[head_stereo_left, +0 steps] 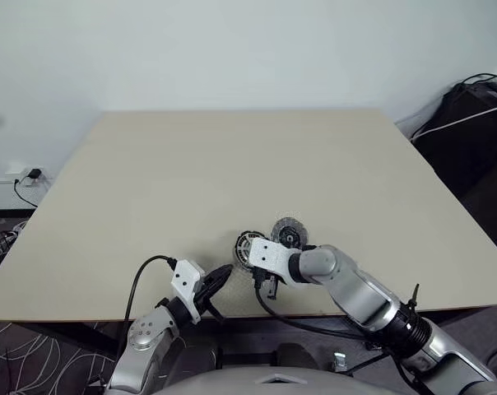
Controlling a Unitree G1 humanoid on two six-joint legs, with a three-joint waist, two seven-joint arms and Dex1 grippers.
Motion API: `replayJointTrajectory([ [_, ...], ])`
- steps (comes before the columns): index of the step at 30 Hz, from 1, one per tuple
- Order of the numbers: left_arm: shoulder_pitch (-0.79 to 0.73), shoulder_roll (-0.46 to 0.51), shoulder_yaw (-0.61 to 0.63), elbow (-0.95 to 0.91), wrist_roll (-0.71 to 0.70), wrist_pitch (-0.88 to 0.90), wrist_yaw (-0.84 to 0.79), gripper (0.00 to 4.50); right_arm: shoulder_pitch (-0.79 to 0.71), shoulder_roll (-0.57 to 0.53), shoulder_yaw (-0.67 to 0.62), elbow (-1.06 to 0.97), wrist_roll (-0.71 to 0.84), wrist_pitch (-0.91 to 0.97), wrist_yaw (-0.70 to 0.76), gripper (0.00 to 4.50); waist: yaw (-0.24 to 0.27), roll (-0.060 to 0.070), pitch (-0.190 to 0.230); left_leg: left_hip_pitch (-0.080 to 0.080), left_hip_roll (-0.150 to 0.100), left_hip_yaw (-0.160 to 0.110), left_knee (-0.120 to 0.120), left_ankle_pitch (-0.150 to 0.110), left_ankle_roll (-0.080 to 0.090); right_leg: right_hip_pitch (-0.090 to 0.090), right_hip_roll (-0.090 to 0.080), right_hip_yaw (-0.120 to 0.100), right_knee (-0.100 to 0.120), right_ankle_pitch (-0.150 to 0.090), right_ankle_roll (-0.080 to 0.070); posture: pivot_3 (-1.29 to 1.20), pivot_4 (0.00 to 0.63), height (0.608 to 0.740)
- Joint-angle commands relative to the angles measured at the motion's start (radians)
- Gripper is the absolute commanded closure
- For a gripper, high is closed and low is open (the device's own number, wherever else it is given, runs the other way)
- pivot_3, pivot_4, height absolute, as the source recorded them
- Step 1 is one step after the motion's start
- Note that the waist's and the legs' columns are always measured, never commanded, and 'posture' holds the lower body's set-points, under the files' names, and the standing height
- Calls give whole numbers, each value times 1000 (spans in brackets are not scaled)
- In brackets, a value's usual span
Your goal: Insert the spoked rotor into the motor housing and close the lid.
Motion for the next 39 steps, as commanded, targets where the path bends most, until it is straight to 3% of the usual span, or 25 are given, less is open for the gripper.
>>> replayJointTrajectory([
  [1, -9, -4, -7, -22, -8, -6, -2, 4500, -2, -3, -42, -101, 15, 22, 0, 4414, 1, 0, 0, 0, 0, 0, 0, 0, 0, 0, 0, 0, 0, 0, 0, 0, 0, 740],
  [11, 5, -5, -18, -15, -8, -18, -8, 4500, 20, 8, -42, -202, 85, 134, 7, 4414, 1, -1, 1, -2, 0, 0, -1, 0, 0, -2, 0, 0, 0, 0, 0, 0, 0, 740],
  [23, 1, -5, -18, 8, -8, -31, -16, 4500, -1, 174, -48, -13, 78, 141, -148, 4414, 0, -1, 1, -2, 0, 0, -1, 0, 0, -2, 1, 0, 0, 0, 0, 0, 0, 740],
  [30, -3, 0, -10, 14, -10, -34, -19, 4500, -5, 264, -95, -17, 116, 129, -192, 2140, -1, -1, 1, -2, 0, 0, -1, 0, 0, -2, 4, 0, 1, 0, 0, 0, 0, 740],
  [36, -9, 3, -7, 23, -16, -38, -29, 4500, -7, 355, -185, -45, 159, 108, -252, 2140, -6, 0, 0, -1, 0, 0, -1, 0, 0, -2, 4, 0, 1, 0, 0, 0, 0, 740],
  [39, -14, 5, -10, 27, -20, -38, -37, 4500, -4, 411, -238, -59, 193, 102, -282, 2769, -12, 0, 0, -1, 0, 0, -2, 0, 0, -3, 4, 1, 1, 0, 0, 0, 0, 740],
])
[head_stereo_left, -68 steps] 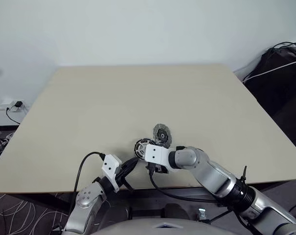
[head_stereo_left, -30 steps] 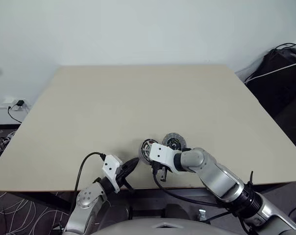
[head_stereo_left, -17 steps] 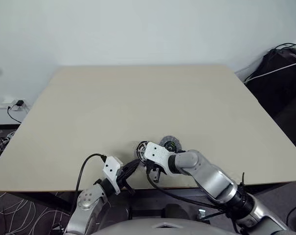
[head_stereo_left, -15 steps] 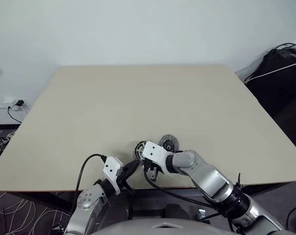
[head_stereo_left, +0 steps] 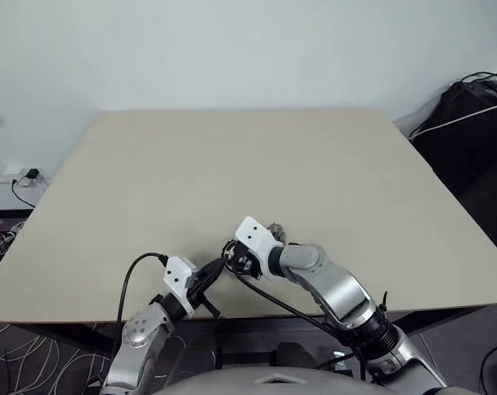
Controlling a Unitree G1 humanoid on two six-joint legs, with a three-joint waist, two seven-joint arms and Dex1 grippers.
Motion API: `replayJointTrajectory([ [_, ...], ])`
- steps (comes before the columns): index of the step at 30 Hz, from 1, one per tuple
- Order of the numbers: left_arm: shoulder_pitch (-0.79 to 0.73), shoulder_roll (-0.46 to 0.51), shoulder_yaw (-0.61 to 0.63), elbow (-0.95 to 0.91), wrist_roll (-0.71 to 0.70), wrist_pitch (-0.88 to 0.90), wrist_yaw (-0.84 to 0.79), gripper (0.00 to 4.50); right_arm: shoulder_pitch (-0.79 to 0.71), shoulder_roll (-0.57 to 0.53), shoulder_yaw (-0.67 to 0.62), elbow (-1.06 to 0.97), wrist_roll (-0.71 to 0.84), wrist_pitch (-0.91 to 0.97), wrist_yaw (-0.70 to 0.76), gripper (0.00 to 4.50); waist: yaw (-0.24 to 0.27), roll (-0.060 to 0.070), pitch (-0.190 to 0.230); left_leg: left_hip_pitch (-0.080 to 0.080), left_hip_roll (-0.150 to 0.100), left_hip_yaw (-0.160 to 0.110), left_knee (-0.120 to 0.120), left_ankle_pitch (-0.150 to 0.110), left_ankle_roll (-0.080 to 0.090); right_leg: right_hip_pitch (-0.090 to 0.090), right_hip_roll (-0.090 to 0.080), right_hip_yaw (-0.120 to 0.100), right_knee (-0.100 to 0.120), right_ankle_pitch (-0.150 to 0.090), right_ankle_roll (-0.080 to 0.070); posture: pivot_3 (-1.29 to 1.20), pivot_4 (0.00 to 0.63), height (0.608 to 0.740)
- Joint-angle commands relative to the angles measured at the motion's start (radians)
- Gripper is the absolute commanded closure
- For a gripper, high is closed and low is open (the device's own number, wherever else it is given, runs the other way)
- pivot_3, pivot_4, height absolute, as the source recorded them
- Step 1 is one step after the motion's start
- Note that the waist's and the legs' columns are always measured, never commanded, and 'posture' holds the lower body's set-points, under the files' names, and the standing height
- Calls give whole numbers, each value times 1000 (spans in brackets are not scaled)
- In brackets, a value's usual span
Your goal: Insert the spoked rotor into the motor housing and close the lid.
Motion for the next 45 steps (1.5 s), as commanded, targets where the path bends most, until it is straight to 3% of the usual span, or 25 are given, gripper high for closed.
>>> replayJointTrajectory([
  [1, -9, 1, -22, -4, -1, 2, -20, 4500, -26, 61, -69, -72, 45, -40, -39, 3061, -1, 0, 0, 0, 0, 0, 0, 0, 0, 0, 0, 0, 0, 0, 1, 0, 0, 740],
  [5, -12, 5, -25, -5, -6, 5, -30, 4500, -29, 130, -137, -81, 75, -66, -95, 4452, 0, 1, 0, 0, 0, -1, 0, 0, 0, 0, 0, -1, 1, 0, 0, 0, 0, 740],
  [11, -11, 13, -26, -12, -9, 10, -43, 4500, -37, 146, -221, -70, 42, -156, -198, 4484, -1, 2, 0, 0, 0, 0, 0, 0, 0, 0, 0, 0, 1, 0, -1, 0, 0, 740],
  [17, 4, 26, -26, -34, -13, 15, -56, 4500, 19, -75, -181, -30, -153, -327, -258, 4484, 1, 3, -2, 0, -1, 1, 0, 0, 0, 0, 0, 0, 0, 1, -3, 0, 0, 740],
  [28, 46, 70, -15, -90, 0, -2, -47, 4500, 326, -311, -265, -11, -217, -379, -216, 4484, 1, 5, -3, 1, 0, 1, 0, 0, 0, 1, -1, 1, 0, -2, -3, 0, 0, 740],
  [35, 65, 110, -3, -113, 20, -23, -43, 4500, 427, -200, -326, -76, -63, -406, -170, 4484, -3, 5, -2, 4, 2, 1, 0, 0, 0, 4, -5, 1, 0, -2, -3, 0, 0, 740],
  [40, 84, 127, 12, -112, 37, -49, -31, 4500, 417, -56, -372, -125, 92, -426, -156, 4484, 0, 5, -2, 3, 1, 1, -1, 0, 0, 4, -5, 1, -1, -2, -3, 0, 0, 740],
  [45, 104, 133, 19, -114, 36, -60, -27, 4500, 394, -11, -388, -151, 200, -403, -119, 4484, 0, 5, -2, 2, 1, 1, -1, 0, 0, 2, -6, 1, -1, -2, -3, 0, 0, 740],
])
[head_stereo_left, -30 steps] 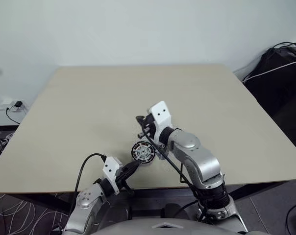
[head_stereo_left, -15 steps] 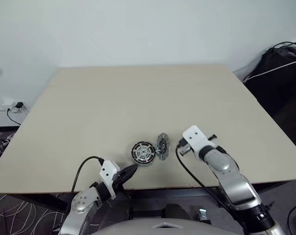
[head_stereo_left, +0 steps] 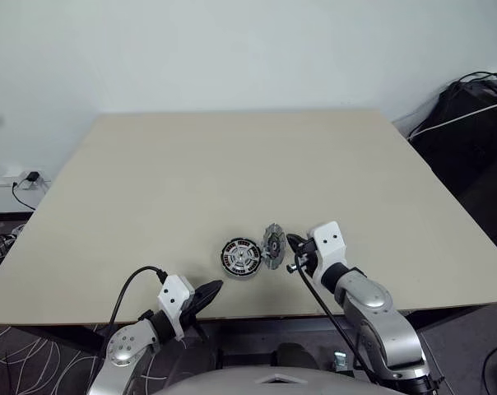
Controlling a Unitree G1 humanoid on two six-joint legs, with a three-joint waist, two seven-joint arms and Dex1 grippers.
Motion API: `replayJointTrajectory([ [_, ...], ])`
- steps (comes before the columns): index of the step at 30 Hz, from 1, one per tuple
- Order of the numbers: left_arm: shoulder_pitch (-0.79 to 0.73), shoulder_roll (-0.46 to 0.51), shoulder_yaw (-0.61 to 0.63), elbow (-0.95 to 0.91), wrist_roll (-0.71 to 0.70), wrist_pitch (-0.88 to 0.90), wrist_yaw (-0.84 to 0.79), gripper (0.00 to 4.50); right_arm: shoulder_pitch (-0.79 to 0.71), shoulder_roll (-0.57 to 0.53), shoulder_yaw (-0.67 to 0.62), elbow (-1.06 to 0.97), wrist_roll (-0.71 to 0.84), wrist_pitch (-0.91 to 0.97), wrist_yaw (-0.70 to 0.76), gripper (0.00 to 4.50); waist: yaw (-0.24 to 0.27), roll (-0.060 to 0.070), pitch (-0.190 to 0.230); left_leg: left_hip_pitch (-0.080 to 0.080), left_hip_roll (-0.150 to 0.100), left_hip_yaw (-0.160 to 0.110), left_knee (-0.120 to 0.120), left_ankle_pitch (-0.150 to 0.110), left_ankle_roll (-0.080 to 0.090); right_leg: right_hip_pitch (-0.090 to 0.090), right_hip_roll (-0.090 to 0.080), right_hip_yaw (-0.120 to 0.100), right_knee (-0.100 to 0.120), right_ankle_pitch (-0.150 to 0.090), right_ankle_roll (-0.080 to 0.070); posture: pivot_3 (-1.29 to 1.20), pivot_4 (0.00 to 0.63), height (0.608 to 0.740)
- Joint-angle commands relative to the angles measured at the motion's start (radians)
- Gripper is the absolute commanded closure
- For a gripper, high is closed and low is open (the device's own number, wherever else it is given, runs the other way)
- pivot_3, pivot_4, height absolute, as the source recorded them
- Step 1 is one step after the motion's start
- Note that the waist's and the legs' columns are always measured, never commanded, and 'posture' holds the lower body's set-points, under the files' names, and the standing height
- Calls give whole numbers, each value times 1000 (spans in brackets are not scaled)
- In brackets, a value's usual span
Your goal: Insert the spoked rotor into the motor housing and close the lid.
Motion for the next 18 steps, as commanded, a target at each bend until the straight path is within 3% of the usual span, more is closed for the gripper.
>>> replayJointTrajectory([
  [1, 8, 11, 16, -49, -3, -27, 6, 4500, -31, 12, -23, -57, 93, 11, 34, 4484, 0, 0, 0, 0, 0, 0, 0, 0, 0, 0, 0, 0, 0, 0, 0, 0, 0, 740],
  [8, 21, 4, 23, -55, -11, -23, 16, 4500, -72, 6, 33, -32, 135, 33, 63, 4484, -1, 0, 0, 0, 0, 0, 0, 0, 0, 0, 0, 0, 0, 0, 0, 0, 0, 740],
  [18, 20, 0, 27, -64, -24, -7, 17, 4500, -156, 86, 165, 150, 98, 9, 68, 4484, -1, 1, 0, 0, 0, 0, -1, 0, 0, -1, 0, 0, 0, 0, -1, 0, 0, 740],
])
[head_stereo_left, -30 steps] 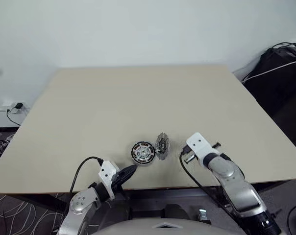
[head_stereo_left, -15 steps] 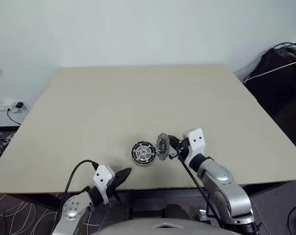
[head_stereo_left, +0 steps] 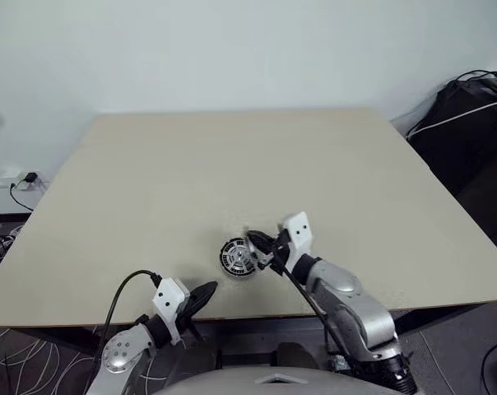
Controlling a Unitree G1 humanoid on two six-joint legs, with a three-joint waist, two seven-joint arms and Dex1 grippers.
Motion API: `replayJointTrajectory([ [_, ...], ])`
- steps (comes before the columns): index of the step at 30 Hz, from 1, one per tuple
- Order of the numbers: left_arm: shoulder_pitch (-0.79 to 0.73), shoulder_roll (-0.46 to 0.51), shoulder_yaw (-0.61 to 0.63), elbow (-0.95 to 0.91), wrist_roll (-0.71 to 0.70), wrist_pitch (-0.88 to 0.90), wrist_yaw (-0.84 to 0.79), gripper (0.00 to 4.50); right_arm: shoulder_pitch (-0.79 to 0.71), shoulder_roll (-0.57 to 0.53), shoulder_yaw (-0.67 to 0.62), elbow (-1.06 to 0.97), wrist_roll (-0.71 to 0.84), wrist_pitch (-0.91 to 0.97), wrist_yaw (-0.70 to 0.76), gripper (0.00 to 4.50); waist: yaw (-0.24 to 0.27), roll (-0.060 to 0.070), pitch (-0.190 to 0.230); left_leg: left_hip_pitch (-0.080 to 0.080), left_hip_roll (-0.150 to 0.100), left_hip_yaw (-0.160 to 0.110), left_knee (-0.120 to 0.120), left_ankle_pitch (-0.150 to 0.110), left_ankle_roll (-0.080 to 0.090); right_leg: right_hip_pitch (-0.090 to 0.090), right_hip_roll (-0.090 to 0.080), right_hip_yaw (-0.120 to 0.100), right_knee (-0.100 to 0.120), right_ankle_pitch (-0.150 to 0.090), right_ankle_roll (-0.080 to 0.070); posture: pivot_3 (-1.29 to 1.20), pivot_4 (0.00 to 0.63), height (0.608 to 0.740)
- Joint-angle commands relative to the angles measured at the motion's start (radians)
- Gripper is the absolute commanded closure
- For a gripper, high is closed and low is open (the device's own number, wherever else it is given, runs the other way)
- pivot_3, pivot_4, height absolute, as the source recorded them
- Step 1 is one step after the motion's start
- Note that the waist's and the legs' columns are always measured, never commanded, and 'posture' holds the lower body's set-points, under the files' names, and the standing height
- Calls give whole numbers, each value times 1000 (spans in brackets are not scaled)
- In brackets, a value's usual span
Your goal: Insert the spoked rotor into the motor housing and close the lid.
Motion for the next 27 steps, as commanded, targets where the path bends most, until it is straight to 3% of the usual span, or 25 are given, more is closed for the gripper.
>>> replayJointTrajectory([
  [1, -5, 4, 11, -47, -20, -6, -3, 4500, -46, 24, 31, 51, -12, -34, 2, 4484, 0, 0, 0, 0, 0, 0, 0, 0, 0, 0, 0, 0, 0, 0, 0, 0, 0, 740],
  [19, 9, 12, 7, -54, -13, -4, 8, 4500, -145, 49, 93, 363, -129, -91, -24, 4484, -1, 1, -2, 1, 0, 0, 0, 0, 0, 0, 5, 0, 1, 0, 0, 0, 0, 740],
  [27, -15, 9, -3, -50, -11, 1, 5, 4500, -137, 35, 64, 274, -122, -156, -4, 4484, 0, 2, -6, 1, 0, 0, 0, 0, 0, 1, 4, 0, 1, 0, 0, 0, 0, 740],
])
